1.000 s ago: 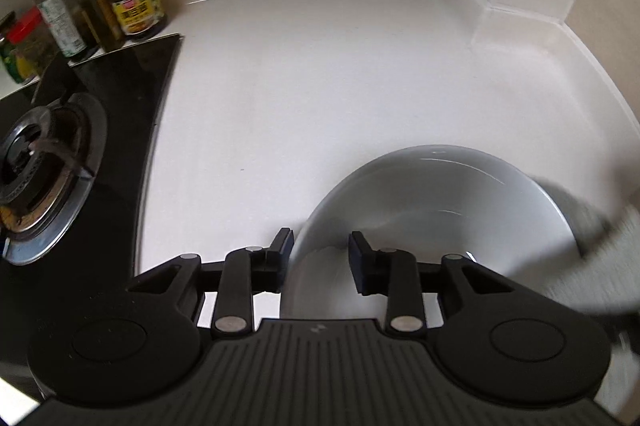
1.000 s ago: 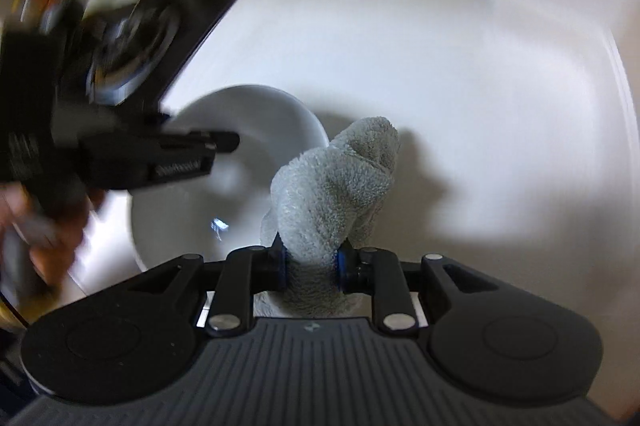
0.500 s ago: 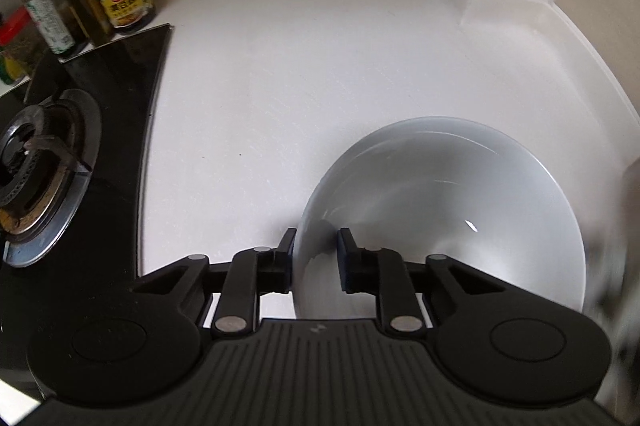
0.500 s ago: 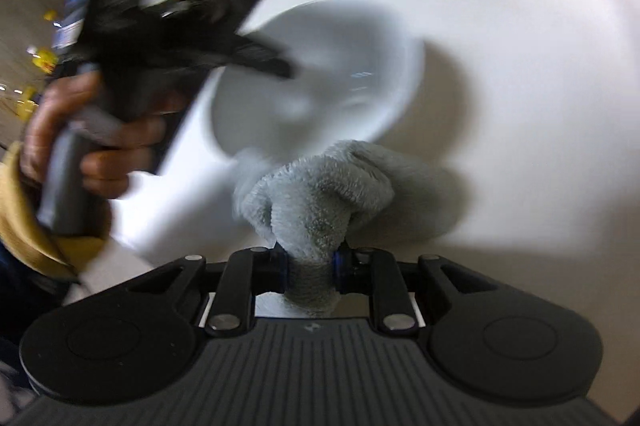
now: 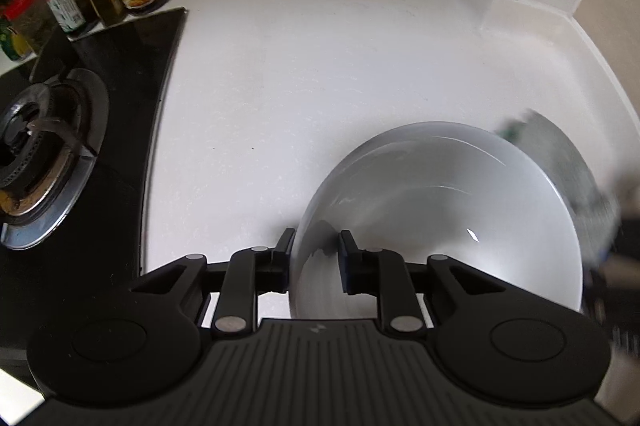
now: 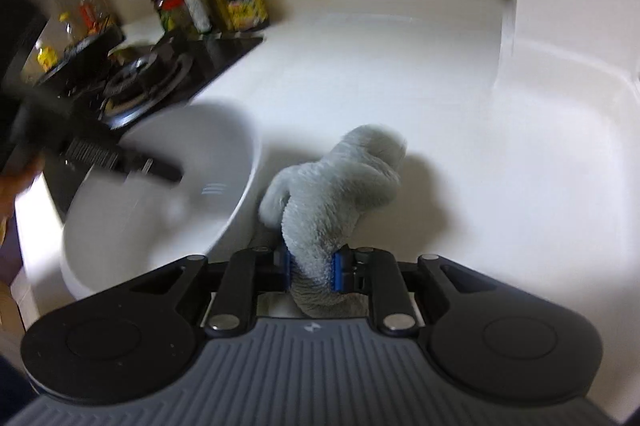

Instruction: Clean bowl

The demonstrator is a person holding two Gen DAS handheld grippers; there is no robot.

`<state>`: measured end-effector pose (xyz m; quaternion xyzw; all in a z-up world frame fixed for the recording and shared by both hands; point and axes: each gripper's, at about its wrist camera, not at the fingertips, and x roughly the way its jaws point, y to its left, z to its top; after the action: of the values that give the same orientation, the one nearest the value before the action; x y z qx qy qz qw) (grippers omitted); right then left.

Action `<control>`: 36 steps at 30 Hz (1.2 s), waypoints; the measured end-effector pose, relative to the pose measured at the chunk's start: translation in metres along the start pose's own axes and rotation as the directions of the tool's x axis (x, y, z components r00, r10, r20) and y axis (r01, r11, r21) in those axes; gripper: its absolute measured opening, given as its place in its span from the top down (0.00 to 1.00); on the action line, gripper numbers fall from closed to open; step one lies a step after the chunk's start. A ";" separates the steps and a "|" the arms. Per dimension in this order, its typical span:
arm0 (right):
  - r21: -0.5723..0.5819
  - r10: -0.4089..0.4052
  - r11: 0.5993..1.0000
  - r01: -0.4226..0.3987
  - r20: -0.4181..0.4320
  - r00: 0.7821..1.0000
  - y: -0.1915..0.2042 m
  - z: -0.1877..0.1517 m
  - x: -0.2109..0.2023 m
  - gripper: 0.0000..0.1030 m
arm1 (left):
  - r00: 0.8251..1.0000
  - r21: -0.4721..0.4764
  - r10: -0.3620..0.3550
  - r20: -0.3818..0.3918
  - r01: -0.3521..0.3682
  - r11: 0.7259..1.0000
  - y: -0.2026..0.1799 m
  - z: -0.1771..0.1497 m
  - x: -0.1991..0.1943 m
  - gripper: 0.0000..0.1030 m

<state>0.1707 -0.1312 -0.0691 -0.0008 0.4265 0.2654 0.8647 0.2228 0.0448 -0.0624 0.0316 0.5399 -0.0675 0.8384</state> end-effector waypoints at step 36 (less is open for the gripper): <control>-0.070 0.326 0.945 -0.318 0.192 0.926 0.103 -0.015 -0.061 0.85 | 0.996 0.061 -0.093 -0.010 0.093 0.994 0.024 0.001 -0.022 0.91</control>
<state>0.0818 -0.0738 -0.0099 0.0798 0.3261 0.4103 0.8479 0.2184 0.0699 -0.0419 0.0324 0.5412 -0.1229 0.8312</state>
